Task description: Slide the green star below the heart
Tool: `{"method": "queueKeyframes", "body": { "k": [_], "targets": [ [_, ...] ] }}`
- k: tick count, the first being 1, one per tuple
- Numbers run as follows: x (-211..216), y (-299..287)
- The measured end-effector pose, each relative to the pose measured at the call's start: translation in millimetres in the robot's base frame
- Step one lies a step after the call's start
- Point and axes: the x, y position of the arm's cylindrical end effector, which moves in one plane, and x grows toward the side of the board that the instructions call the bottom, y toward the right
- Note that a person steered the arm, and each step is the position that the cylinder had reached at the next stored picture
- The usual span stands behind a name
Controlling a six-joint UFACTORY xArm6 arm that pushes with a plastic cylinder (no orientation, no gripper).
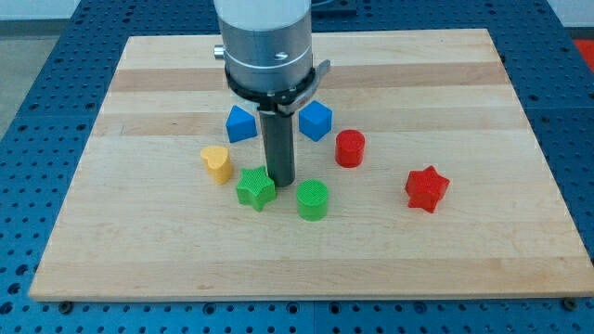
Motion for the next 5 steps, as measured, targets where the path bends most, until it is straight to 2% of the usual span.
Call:
{"method": "queueKeyframes", "body": {
  "k": [1,3,5],
  "targets": [
    [-41,2],
    [-41,-5],
    [-23,-17]
  ]
}}
